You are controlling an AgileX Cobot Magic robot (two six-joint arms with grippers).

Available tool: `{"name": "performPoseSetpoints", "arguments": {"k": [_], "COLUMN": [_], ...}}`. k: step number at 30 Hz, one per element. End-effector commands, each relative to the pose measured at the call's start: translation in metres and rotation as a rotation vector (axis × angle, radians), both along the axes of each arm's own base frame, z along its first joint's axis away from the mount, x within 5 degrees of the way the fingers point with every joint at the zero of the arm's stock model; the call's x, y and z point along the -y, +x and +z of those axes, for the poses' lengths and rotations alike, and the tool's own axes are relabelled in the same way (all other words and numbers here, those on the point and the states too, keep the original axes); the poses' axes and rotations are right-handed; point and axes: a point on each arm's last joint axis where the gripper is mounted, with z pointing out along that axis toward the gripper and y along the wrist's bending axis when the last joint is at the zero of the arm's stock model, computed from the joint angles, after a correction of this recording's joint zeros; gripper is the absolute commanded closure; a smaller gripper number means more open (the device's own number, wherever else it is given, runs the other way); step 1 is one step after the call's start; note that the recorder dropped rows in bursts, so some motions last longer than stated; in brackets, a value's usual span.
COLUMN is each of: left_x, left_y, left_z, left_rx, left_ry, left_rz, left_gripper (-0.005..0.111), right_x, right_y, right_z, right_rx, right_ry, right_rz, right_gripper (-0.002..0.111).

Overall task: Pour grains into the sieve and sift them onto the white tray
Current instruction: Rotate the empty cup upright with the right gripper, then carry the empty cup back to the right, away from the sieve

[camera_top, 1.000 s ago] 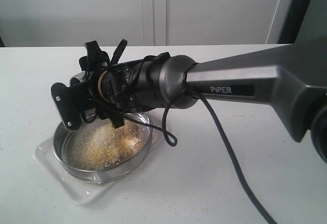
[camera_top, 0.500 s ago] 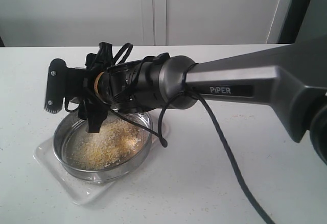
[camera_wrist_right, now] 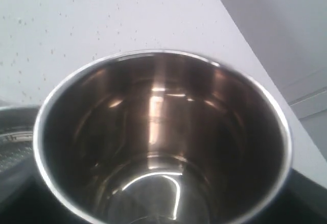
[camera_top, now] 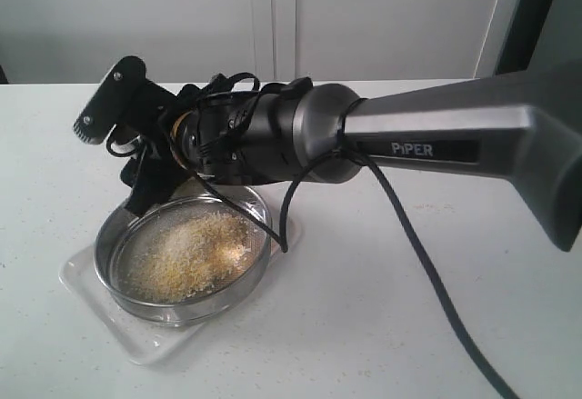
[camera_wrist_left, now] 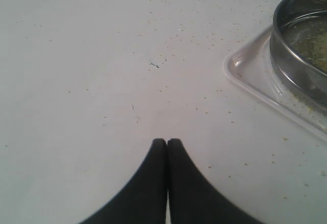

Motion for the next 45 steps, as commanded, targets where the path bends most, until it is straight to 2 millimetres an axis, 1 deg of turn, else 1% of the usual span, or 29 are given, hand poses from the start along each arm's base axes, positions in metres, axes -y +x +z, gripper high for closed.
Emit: {"name": "performPoseSetpoints", "arguments": {"k": [1, 6, 11, 17, 21, 25, 27, 29, 31, 33, 36, 39, 45], "left_x": [0.001, 0.001, 0.001, 0.001, 0.001, 0.001, 0.001, 0.001, 0.001, 0.001, 0.001, 0.001, 0.001], "left_y": [-0.001, -0.001, -0.001, -0.001, -0.001, -0.001, -0.001, -0.001, -0.001, -0.001, -0.001, -0.001, -0.001], "left_z": [-0.005, -0.005, -0.005, -0.005, -0.005, -0.005, -0.005, -0.005, -0.005, -0.005, -0.005, -0.005, -0.005], "left_rx": [-0.022, -0.022, -0.022, -0.022, -0.022, -0.022, -0.022, -0.022, -0.022, -0.022, -0.022, -0.022, -0.022], "left_ry": [-0.009, -0.009, -0.009, -0.009, -0.009, -0.009, -0.009, -0.009, -0.009, -0.009, -0.009, -0.009, -0.009], "left_rz": [-0.009, -0.009, -0.009, -0.009, -0.009, -0.009, -0.009, -0.009, -0.009, -0.009, -0.009, -0.009, -0.009], "left_gripper": [0.107, 0.107, 0.107, 0.107, 0.107, 0.107, 0.107, 0.107, 0.107, 0.107, 0.107, 0.107, 0.107], "right_x": [0.004, 0.011, 0.029, 0.061, 0.086, 0.11, 0.117, 0.123, 0.126, 0.129, 0.136, 0.147, 0.181], "right_y": [-0.004, -0.013, -0.027, -0.036, -0.035, -0.034, -0.036, -0.038, -0.044, -0.048, -0.045, -0.035, -0.014], "right_z": [0.021, 0.034, 0.034, 0.039, 0.044, 0.043, 0.039, 0.037, 0.035, 0.032, 0.031, 0.033, 0.036], "right_rx": [-0.079, -0.161, -0.201, -0.237, -0.261, -0.287, -0.305, -0.323, -0.336, -0.352, -0.384, -0.436, -0.523], "right_ry": [0.132, 0.234, 0.252, 0.362, 0.474, 0.571, 0.593, 0.59, 0.539, 0.491, 0.487, 0.57, 0.707], "right_rz": [-0.073, -0.111, -0.104, -0.072, -0.071, -0.056, 0.001, 0.098, 0.25, 0.341, 0.331, 0.243, 0.099], "right_gripper": [0.108, 0.108, 0.108, 0.108, 0.108, 0.108, 0.108, 0.108, 0.108, 0.108, 0.108, 0.108, 0.108]}}
